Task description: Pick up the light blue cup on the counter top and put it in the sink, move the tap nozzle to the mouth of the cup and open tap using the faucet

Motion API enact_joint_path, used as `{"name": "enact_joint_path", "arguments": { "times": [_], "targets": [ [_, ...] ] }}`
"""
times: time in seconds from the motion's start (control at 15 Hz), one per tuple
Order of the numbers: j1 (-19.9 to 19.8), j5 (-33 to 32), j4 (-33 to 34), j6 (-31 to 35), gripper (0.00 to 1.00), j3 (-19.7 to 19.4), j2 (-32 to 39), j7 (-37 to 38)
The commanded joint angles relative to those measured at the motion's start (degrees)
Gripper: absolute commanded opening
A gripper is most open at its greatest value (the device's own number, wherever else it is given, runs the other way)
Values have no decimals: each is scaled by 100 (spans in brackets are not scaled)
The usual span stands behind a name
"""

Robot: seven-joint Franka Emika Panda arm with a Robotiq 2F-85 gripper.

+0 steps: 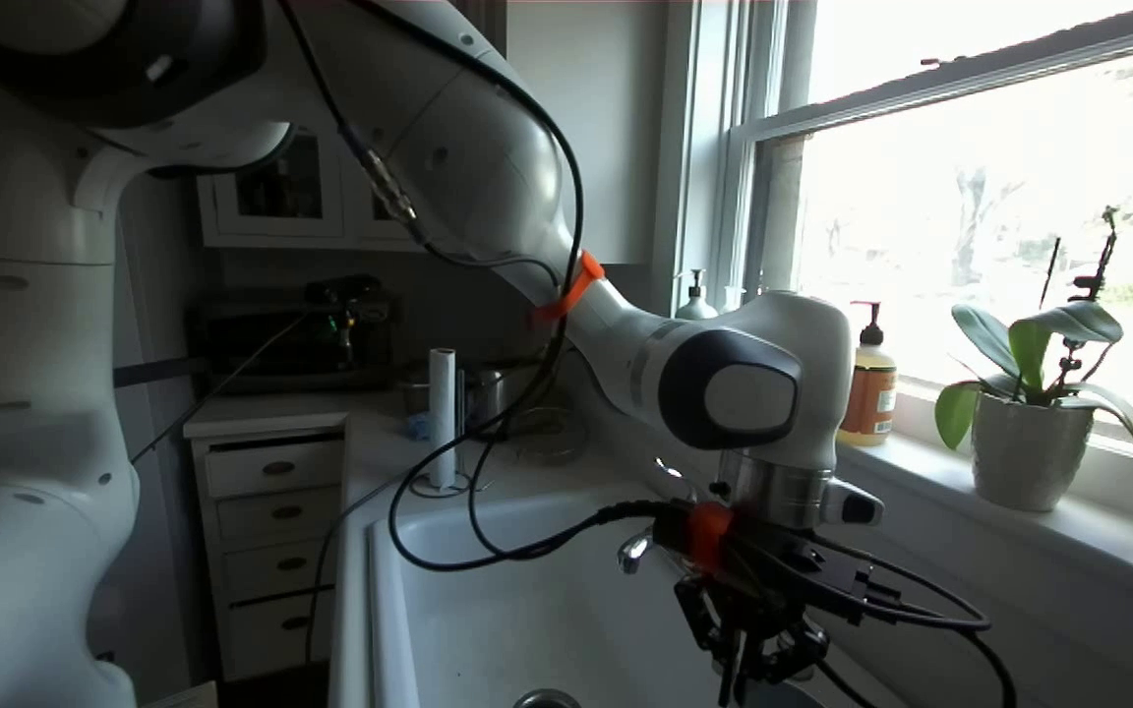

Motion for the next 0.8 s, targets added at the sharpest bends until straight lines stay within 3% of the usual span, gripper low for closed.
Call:
{"name": "enact_joint_path", "arguments": {
  "times": [0.0, 0.73],
  "targets": [
    [37, -242, -76, -435, 1, 123, -380, 60],
    [599, -265, -482, -1184, 1, 646, -1250, 667]
  ]
}}
